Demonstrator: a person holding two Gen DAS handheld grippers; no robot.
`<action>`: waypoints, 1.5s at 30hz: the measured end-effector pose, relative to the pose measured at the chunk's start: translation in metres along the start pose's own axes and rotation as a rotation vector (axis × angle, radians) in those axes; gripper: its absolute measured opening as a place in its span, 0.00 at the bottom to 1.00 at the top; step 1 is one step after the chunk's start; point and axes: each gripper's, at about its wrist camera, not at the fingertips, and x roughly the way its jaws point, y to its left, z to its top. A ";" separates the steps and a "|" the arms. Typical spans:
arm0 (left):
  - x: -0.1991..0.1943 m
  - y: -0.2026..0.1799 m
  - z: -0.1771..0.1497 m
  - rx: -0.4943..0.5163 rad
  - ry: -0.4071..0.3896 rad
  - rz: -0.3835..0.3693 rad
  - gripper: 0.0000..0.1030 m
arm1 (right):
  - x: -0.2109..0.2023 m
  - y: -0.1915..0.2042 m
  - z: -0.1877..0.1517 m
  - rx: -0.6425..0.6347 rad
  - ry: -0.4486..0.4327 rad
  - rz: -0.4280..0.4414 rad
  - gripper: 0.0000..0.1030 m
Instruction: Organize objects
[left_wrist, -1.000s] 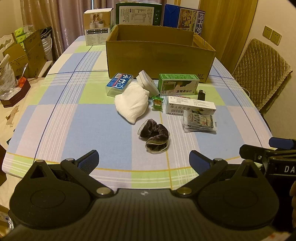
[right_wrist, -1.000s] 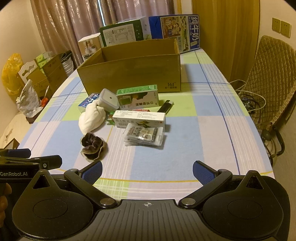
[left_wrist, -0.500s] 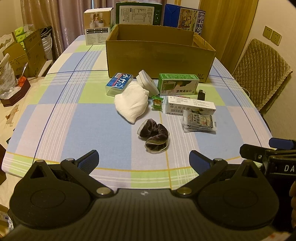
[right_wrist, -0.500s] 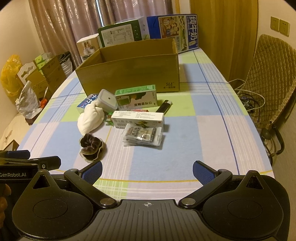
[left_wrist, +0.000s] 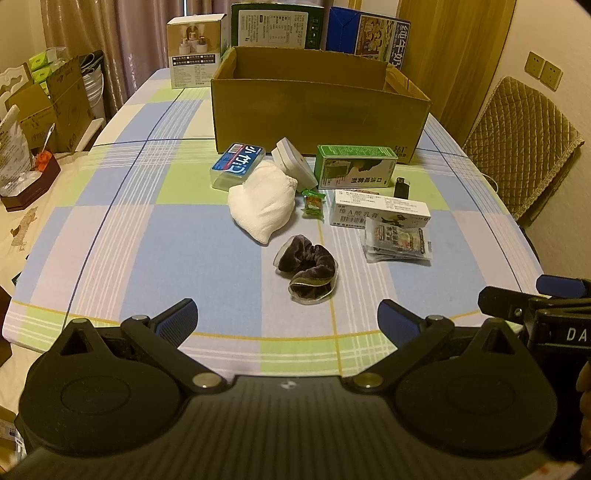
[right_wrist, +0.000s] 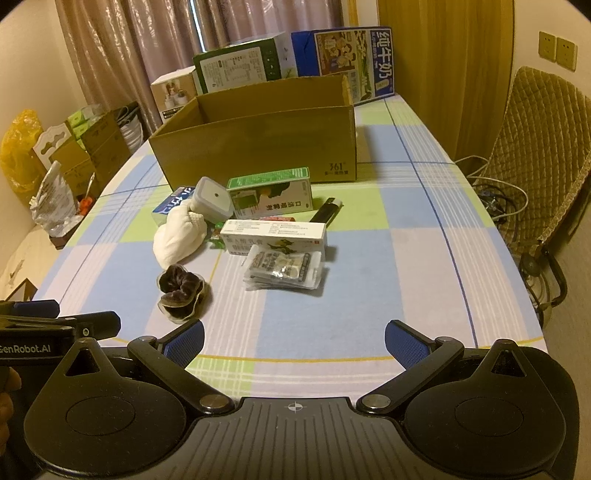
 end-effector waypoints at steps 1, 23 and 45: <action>0.000 0.000 0.000 0.000 0.000 0.000 0.99 | 0.000 0.000 0.000 0.001 0.001 0.000 0.98; 0.004 -0.002 -0.001 -0.005 0.009 -0.004 0.99 | 0.004 -0.003 0.000 0.006 0.013 0.002 0.98; 0.027 0.002 0.008 0.041 0.055 -0.020 0.98 | 0.018 -0.014 0.004 0.027 0.053 0.001 0.98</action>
